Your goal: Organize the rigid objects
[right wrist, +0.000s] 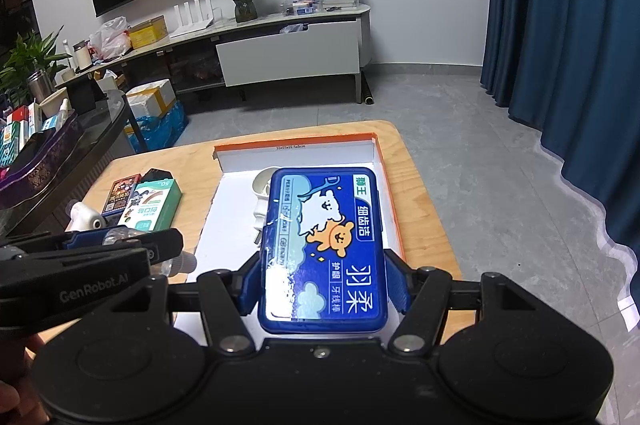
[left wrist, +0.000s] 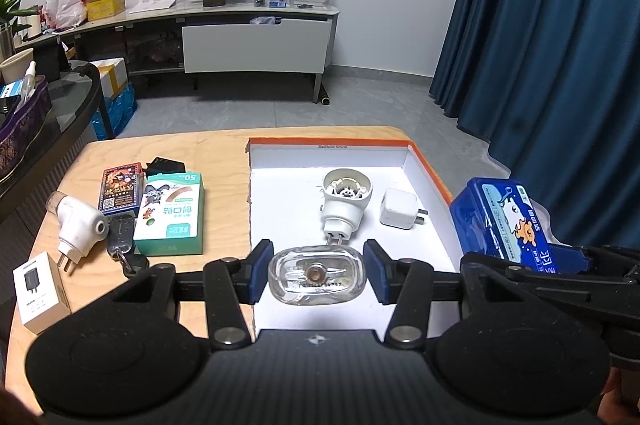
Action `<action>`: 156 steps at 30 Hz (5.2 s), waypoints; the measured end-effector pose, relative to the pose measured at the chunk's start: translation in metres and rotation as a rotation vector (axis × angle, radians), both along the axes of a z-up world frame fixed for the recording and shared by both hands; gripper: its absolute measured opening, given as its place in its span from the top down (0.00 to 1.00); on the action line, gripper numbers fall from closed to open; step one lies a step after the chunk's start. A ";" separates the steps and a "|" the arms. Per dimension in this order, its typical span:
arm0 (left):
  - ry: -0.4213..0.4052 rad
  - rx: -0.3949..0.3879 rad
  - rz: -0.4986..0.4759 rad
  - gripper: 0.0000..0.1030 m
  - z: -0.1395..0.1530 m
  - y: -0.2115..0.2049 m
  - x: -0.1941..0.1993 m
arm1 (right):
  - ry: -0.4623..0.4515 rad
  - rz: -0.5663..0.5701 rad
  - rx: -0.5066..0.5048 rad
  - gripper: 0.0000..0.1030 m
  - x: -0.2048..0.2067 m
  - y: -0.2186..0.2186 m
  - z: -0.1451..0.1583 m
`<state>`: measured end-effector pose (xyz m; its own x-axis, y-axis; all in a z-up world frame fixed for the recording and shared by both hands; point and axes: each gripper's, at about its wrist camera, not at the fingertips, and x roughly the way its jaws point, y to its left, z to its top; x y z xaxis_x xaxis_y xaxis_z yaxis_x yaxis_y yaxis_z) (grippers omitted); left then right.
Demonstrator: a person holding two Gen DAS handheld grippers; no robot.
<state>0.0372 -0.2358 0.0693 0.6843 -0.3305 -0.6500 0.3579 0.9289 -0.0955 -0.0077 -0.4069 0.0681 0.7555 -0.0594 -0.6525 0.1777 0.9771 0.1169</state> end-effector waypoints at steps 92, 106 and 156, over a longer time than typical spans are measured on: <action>-0.001 -0.018 -0.004 0.51 0.002 0.003 -0.001 | 0.012 0.014 0.009 0.29 -0.003 0.007 0.000; 0.010 -0.018 -0.002 0.51 -0.001 0.003 0.000 | 0.022 0.011 0.011 0.29 0.000 0.009 -0.004; 0.104 0.000 -0.055 0.51 -0.024 -0.013 0.016 | 0.106 0.027 0.037 0.29 0.044 -0.018 -0.016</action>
